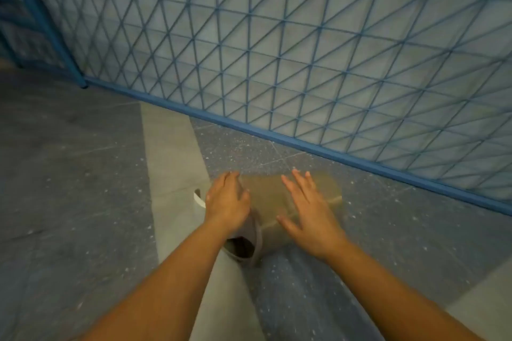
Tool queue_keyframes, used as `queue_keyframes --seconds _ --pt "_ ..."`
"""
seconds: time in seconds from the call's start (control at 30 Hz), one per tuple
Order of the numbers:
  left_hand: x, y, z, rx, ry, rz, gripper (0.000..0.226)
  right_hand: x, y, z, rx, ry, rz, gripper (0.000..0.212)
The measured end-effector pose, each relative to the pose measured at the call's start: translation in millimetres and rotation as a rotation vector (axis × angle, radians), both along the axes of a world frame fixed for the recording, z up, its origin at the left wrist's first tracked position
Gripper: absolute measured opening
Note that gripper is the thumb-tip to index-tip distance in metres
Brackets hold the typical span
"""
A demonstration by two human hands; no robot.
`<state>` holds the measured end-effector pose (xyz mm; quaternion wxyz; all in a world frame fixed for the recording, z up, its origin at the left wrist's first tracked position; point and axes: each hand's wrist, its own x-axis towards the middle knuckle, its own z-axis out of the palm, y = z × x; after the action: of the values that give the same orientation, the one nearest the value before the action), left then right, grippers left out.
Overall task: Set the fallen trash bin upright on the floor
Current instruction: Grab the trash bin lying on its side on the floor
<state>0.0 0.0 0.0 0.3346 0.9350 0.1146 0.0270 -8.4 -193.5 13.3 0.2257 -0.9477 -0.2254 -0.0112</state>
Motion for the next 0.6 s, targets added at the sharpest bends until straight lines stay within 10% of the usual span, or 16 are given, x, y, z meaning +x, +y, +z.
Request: queue_keyframes --seconds 0.6 --pt "-4 11 -70 -0.275 0.022 0.446 0.083 -4 52 -89 -0.127 0.129 0.042 0.082"
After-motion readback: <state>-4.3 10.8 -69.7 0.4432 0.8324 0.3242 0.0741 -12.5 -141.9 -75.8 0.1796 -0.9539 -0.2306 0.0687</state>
